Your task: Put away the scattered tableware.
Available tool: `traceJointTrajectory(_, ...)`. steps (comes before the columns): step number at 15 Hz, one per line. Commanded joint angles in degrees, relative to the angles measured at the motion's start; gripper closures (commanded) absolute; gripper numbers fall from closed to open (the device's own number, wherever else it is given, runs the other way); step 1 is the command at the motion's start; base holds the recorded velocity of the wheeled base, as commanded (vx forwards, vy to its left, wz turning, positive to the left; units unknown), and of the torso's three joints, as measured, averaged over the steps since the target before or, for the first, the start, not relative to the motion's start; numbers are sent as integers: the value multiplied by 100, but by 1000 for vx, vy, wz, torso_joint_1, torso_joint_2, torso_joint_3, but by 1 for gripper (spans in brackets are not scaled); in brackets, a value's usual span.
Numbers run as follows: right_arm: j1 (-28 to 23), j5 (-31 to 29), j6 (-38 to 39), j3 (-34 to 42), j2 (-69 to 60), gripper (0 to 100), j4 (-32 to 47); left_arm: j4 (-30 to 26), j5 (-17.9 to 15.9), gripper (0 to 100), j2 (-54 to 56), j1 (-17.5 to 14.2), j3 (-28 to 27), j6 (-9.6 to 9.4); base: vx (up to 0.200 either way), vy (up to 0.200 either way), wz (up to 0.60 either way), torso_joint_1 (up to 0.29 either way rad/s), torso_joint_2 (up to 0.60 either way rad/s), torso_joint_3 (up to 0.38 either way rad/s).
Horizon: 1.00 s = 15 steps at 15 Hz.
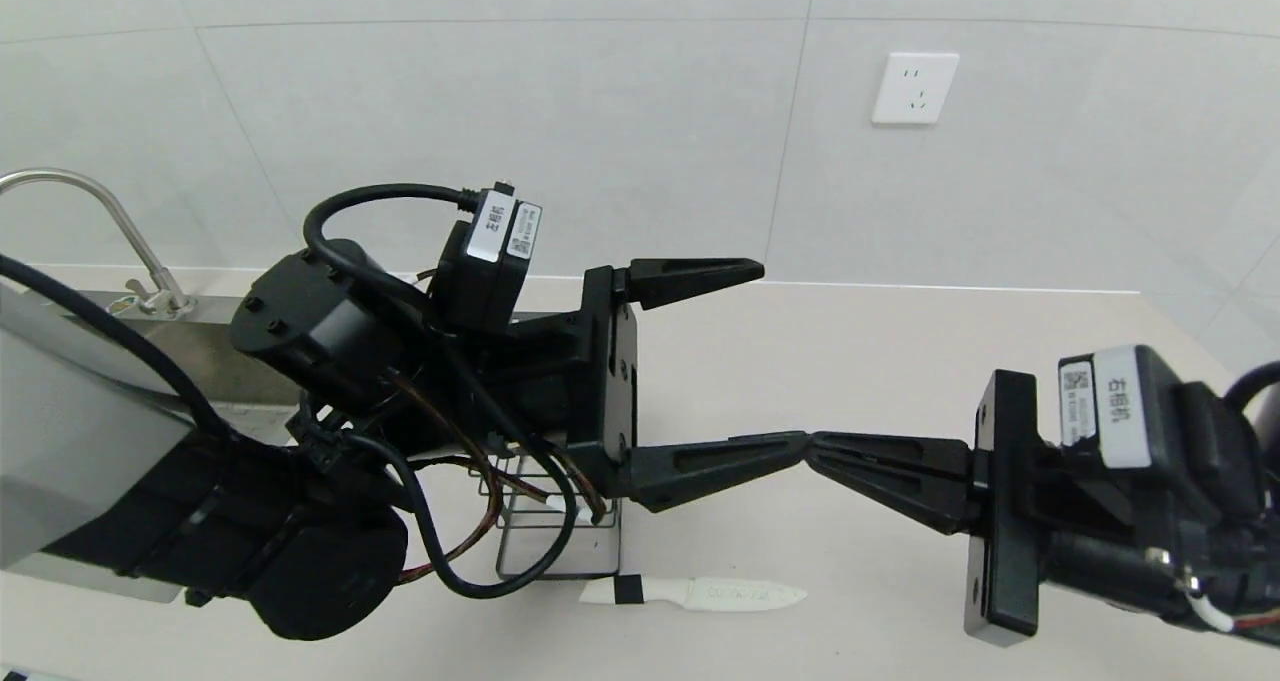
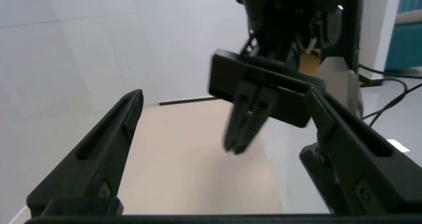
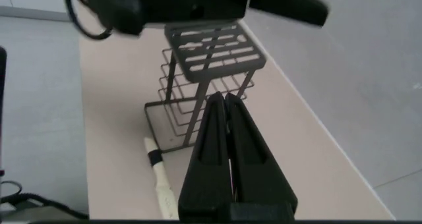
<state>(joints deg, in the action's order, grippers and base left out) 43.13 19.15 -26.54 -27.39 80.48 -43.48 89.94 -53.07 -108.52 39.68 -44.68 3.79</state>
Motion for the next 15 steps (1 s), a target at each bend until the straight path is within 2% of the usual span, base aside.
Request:
traceJointTrajectory(1, -6, 1, 0, 305, -15, 100, 15, 6, 7, 0, 77, -268, -15, -107, 0, 0, 0, 0, 0, 0)
traceJointTrajectory(4, -42, -8, 17, 331, 73, 100, 51, 6, 7, 0, 437, -329, 170, -107, 0, 0, 0, 0, 0, 0)
traceJointTrajectory(6, -15, -113, 17, 551, 178, 100, 147, 6, 103, 0, 1000, -382, 671, -168, 0, 0, 0, 0, 0, 0)
traceJointTrajectory(7, -15, -113, 17, 586, 178, 0, 165, 6, 139, 0, 1079, -400, 733, -186, 0, 0, 0, 0, 0, 0)
traceJointTrajectory(9, -24, -342, 246, 1043, 319, 0, 253, 6, 279, 0, 1949, -628, 1550, -256, 0, 0, 0, 0, 0, 0)
traceJointTrajectory(11, -50, -351, 975, 1008, 706, 0, 200, 6, 297, 0, 2933, -1068, 2490, -256, 0, 0, 0, 0, 0, 0)
traceJointTrajectory(13, -59, -342, 1406, 902, 1040, 0, 165, 6, 420, 0, 3504, -1454, 2947, -186, 0, 0, 0, 0, 0, 0)
traceJointTrajectory(14, -94, -351, 1423, 937, 1330, 0, 165, 6, 560, 0, 3970, -1947, 3281, -98, 0, 0, 0, 0, 0, 0)
traceJointTrajectory(15, -94, -359, 1406, 823, 1602, 0, 112, 6, 666, 0, 4287, -2228, 3510, -10, 0, 0, 0, 0, 0, 0)
